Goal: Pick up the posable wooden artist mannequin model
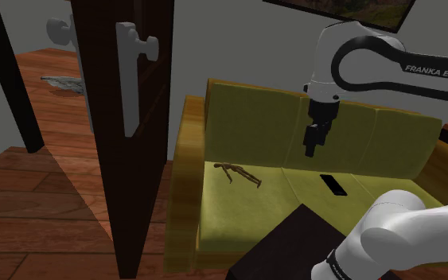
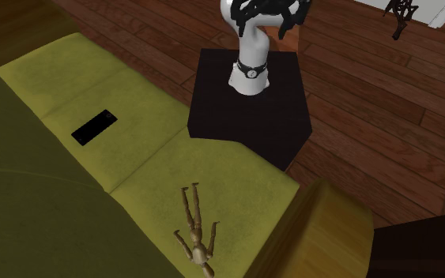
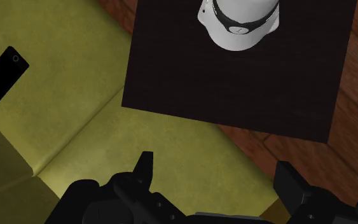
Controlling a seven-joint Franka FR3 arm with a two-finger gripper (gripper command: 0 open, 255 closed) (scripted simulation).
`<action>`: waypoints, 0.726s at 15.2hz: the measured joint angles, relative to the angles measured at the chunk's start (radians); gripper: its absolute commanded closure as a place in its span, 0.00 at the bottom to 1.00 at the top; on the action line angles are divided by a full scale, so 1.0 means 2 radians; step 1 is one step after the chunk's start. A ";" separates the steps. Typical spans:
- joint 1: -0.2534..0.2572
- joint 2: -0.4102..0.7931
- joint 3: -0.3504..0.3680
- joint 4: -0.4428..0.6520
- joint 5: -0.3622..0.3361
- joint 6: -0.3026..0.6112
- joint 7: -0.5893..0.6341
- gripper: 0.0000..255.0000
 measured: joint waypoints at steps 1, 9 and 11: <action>0.000 0.000 0.000 0.000 0.000 0.000 0.000 0.00; -0.010 0.079 -0.021 -0.040 -0.024 0.135 -0.012 0.00; -0.013 0.108 -0.027 -0.044 -0.031 0.173 -0.015 0.00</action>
